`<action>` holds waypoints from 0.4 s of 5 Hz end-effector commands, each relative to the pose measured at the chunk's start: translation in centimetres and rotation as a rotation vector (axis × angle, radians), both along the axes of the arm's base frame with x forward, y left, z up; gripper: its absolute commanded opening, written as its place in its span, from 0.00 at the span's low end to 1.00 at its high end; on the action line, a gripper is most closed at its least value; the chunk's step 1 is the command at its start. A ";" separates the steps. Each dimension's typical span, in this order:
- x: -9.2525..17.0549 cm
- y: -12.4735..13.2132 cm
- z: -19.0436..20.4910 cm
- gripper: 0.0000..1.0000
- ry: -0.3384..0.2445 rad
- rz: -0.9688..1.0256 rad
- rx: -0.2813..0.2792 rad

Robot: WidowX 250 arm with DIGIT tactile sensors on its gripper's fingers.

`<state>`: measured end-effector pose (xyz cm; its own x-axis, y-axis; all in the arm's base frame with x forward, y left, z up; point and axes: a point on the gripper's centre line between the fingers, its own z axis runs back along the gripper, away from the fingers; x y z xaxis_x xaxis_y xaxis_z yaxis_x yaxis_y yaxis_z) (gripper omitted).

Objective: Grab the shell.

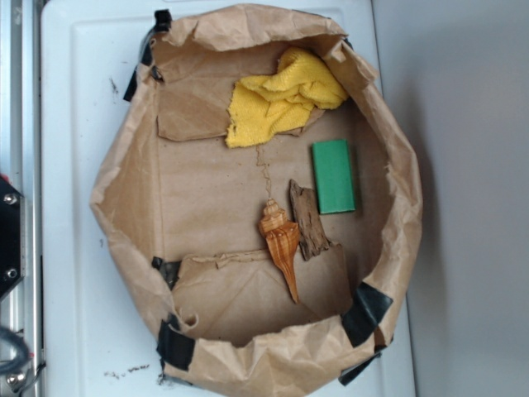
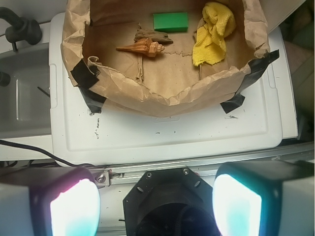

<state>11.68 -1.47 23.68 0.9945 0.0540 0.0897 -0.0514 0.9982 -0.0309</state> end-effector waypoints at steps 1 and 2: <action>0.0 0.0 0.0 1.00 0.000 0.000 0.000; 4.2 1.0 0.2 1.00 -0.020 0.047 -0.034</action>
